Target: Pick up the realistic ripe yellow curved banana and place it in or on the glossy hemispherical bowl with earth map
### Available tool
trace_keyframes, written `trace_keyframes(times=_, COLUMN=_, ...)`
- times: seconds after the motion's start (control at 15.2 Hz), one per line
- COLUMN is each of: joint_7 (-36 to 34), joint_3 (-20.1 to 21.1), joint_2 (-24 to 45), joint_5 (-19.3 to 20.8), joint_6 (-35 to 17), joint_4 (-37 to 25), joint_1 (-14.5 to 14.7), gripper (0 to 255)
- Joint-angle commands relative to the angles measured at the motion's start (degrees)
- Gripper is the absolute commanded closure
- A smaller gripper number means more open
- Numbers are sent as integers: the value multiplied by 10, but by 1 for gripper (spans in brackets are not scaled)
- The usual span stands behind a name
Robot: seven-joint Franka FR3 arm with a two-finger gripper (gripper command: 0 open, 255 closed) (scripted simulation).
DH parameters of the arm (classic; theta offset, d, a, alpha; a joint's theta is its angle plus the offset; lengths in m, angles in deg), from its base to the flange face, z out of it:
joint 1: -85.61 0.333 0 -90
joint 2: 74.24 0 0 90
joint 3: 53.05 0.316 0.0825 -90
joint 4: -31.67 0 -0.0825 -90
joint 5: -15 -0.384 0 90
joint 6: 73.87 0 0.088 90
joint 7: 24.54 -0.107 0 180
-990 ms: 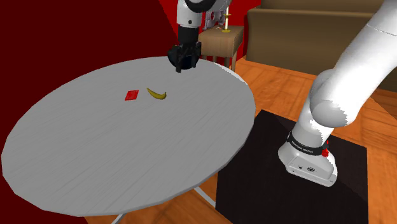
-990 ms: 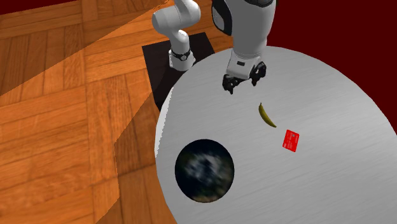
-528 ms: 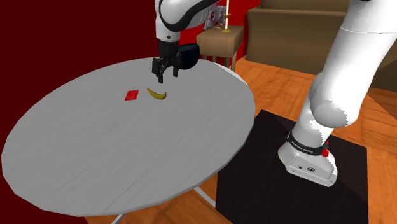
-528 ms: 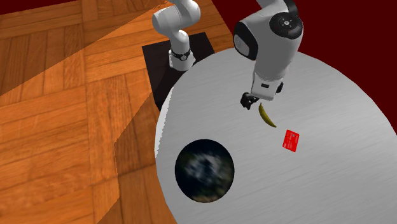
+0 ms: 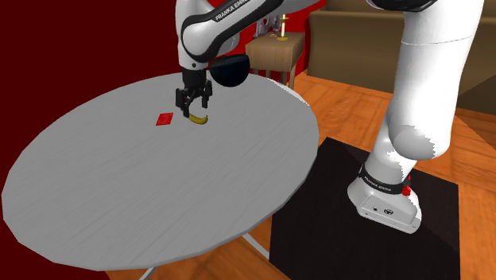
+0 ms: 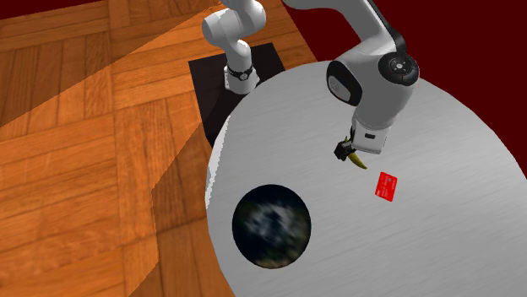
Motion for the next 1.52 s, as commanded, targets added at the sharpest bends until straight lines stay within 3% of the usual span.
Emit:
trace_keyframes(times=0.0, joint_7=0, joint_3=0, joint_2=9, joint_5=1, joint_6=-13, joint_4=3, joint_1=1, gripper=0)
trace_keyframes(times=0.73, joint_7=-1, joint_3=0, joint_2=20, joint_5=2, joint_6=-29, joint_4=8, joint_1=3, gripper=0)
trace_keyframes(times=0.79, joint_7=-1, joint_3=0, joint_2=20, joint_5=2, joint_6=-29, joint_4=8, joint_1=3, gripper=255)
trace_keyframes(times=1.45, joint_7=-2, joint_3=0, joint_2=17, joint_5=2, joint_6=-22, joint_4=5, joint_1=3, gripper=255)
